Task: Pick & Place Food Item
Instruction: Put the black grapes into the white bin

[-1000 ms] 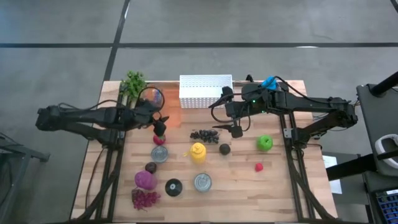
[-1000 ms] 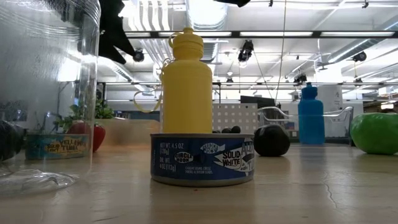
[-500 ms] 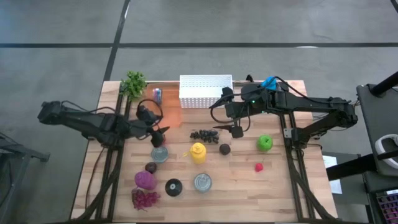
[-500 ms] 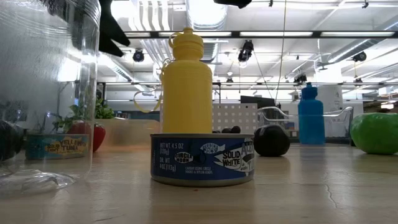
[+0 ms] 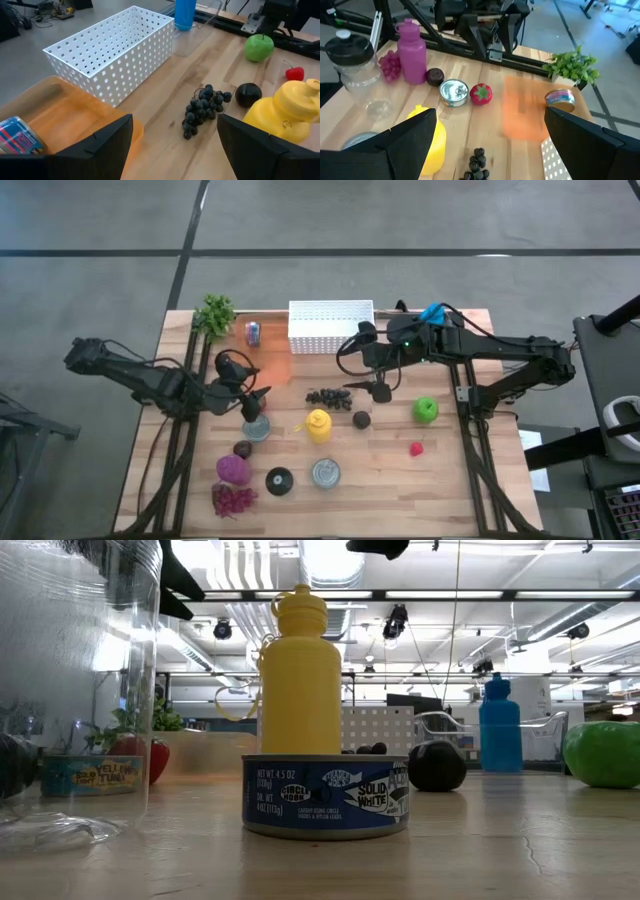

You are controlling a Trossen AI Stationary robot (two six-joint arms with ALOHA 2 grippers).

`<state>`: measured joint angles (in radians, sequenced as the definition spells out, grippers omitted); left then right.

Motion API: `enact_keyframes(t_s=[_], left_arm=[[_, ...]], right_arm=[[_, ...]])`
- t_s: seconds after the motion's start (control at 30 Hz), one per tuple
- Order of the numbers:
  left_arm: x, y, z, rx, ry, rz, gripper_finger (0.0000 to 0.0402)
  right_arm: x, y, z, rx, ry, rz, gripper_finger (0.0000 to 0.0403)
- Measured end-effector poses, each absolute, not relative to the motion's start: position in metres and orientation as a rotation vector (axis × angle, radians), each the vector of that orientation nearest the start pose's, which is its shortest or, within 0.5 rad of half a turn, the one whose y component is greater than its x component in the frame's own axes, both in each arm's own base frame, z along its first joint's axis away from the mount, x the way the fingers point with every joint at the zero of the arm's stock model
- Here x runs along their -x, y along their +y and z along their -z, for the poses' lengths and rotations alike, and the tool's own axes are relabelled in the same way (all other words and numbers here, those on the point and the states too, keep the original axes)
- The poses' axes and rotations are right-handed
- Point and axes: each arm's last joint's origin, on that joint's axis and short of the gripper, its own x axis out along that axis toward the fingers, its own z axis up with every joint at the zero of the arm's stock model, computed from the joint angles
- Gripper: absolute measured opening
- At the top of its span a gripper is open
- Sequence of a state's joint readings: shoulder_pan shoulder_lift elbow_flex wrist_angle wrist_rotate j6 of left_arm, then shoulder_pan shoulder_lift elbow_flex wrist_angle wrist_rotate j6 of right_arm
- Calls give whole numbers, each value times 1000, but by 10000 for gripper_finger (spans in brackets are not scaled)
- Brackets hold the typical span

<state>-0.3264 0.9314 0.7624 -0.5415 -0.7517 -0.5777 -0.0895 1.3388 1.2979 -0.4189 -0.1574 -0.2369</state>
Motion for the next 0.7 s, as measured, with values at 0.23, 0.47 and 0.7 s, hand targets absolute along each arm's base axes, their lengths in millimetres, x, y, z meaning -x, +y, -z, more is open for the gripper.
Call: enact_keyframes(t_s=[0.23, 0.47, 0.7], left_arm=[[-178, -41, -275, 189, 469, -556, 291], [-178, -42, -275, 188, 469, -552, 292], [-178, -42, -275, 189, 468, -551, 299]], right_arm=[[-290, -19, -345, 167, 553, -148, 370], [-288, -8, -314, 189, 634, -197, 370], [-291, -2, -285, 150, 597, -194, 370]])
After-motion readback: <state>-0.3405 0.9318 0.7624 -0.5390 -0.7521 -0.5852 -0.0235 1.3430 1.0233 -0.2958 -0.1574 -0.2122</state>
